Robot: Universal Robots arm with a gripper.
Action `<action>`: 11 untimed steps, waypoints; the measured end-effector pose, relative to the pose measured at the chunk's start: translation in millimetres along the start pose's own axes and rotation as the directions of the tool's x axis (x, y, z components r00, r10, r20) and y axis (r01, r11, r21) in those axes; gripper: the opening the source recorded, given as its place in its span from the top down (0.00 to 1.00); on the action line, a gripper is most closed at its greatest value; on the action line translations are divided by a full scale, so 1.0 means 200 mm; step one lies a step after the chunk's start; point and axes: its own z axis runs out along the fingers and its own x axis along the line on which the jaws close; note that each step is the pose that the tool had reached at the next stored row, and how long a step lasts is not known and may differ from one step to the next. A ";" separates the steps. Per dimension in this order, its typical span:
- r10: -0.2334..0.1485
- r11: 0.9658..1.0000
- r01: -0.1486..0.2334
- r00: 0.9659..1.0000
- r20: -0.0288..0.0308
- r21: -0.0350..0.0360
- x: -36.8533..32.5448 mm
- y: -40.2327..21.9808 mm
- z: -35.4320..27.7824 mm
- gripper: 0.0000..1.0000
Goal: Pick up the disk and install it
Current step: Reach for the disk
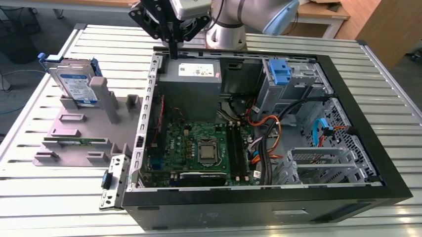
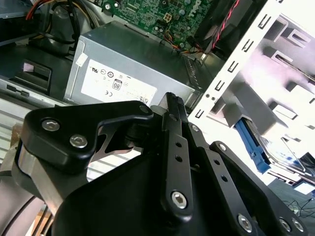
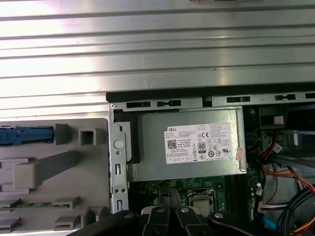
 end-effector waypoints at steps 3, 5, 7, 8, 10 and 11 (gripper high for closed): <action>0.000 1.000 0.000 1.000 0.000 0.000 0.001 0.000 0.000 0.89; 0.000 1.000 0.000 1.000 0.000 0.000 0.001 0.000 0.000 0.89; 0.000 1.000 0.000 1.000 0.000 0.000 0.006 -0.001 0.000 0.89; 0.000 1.000 0.000 1.000 0.000 0.000 0.010 -0.001 0.000 0.89; 0.000 1.000 0.000 1.000 0.000 0.000 0.019 -0.001 0.000 0.89; 0.000 1.000 0.000 1.000 0.000 0.000 0.025 -0.002 0.000 0.89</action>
